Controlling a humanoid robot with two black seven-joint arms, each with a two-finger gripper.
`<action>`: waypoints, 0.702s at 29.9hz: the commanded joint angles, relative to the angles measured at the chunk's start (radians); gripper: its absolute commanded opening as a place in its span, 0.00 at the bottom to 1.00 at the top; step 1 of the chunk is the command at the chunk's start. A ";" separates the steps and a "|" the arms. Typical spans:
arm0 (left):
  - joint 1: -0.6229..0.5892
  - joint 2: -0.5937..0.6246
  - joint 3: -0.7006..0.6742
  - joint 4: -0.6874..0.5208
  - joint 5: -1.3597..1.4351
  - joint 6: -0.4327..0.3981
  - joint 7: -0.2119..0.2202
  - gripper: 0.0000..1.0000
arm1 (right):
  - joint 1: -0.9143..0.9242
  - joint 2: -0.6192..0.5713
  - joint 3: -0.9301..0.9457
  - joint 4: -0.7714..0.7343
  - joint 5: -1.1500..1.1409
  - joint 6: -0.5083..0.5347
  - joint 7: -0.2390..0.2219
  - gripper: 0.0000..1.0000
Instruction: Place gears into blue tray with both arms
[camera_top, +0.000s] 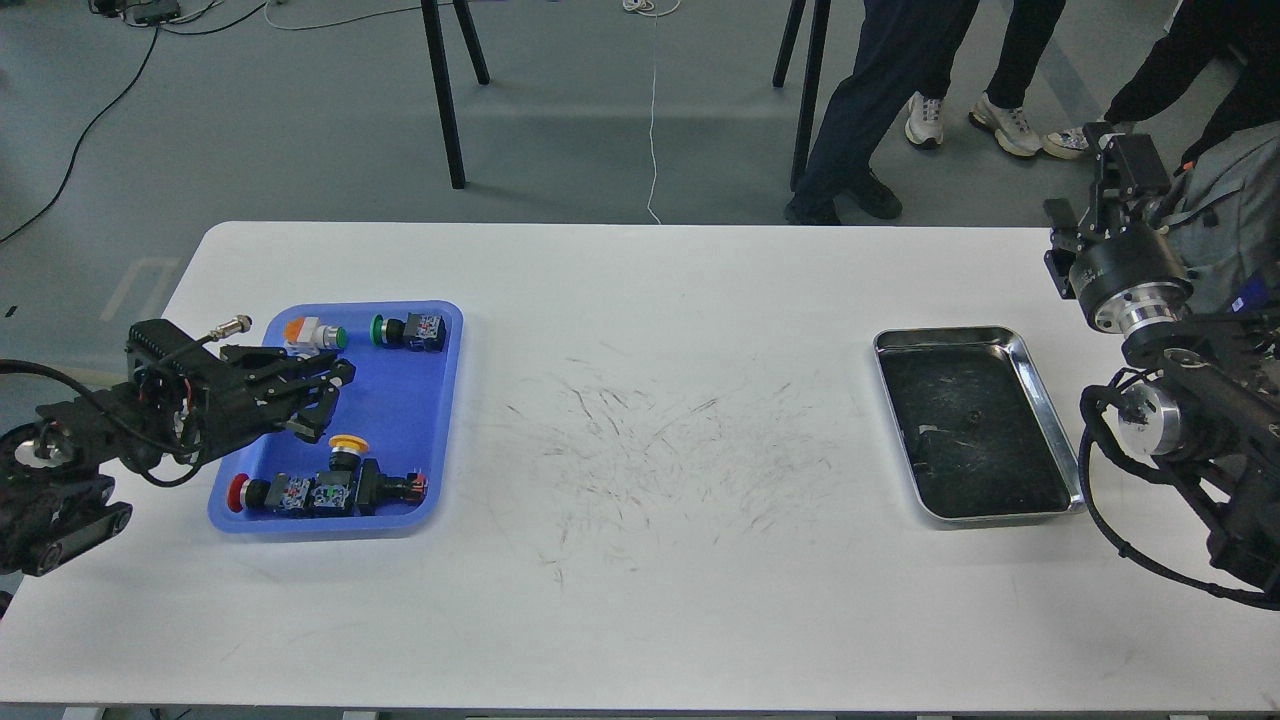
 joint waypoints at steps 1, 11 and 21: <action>0.000 -0.012 0.001 0.004 -0.010 0.000 0.000 0.18 | 0.000 0.000 -0.001 0.000 -0.002 0.000 0.000 0.96; 0.000 -0.016 0.001 0.010 -0.012 0.000 0.000 0.39 | 0.000 0.000 -0.011 0.000 -0.003 0.000 0.000 0.96; -0.006 -0.011 -0.037 0.006 -0.154 0.000 0.000 0.63 | 0.002 -0.017 -0.038 0.020 -0.003 0.005 0.000 0.96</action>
